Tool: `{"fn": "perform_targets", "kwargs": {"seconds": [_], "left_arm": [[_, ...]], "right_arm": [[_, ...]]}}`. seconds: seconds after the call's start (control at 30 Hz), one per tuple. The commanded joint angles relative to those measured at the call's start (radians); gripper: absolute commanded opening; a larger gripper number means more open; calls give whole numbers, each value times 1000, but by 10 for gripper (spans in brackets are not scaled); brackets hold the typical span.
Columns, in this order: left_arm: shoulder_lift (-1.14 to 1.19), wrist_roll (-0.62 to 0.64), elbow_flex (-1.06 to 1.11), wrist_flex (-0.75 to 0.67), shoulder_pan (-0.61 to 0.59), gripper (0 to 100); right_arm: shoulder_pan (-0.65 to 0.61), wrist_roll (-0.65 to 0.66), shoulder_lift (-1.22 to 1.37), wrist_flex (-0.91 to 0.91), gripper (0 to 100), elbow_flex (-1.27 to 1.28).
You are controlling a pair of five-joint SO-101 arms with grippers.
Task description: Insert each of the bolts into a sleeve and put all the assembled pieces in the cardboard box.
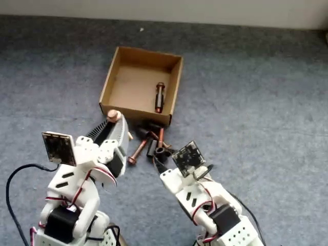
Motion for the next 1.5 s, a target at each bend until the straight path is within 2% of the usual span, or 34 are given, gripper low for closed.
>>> {"fn": "perform_targets", "kwargs": {"seconds": [0.0,0.2,0.5,0.87,0.97,1.13,1.3,1.37,1.47], "left_arm": [[-10,23,-21,-26,110,6],[-8,25,-19,-25,197,6],[-8,25,-19,-86,193,6],[-8,20,166,-305,191,6],[-10,20,176,-310,191,6],[-10,6,174,-229,202,6],[-10,-247,174,-107,255,11],[-10,-311,163,-58,259,58],[-10,-259,128,35,257,176]], "right_arm": [[-28,49,-30,-128,5,105],[-30,48,-28,-150,5,127],[-30,48,-28,-173,5,133],[-31,48,-28,-174,5,128],[-30,48,-28,-174,5,128],[-25,48,-28,-174,5,128],[-24,48,-28,-174,5,128],[-24,46,-28,-174,5,128],[-24,46,-28,-174,5,128]]}}
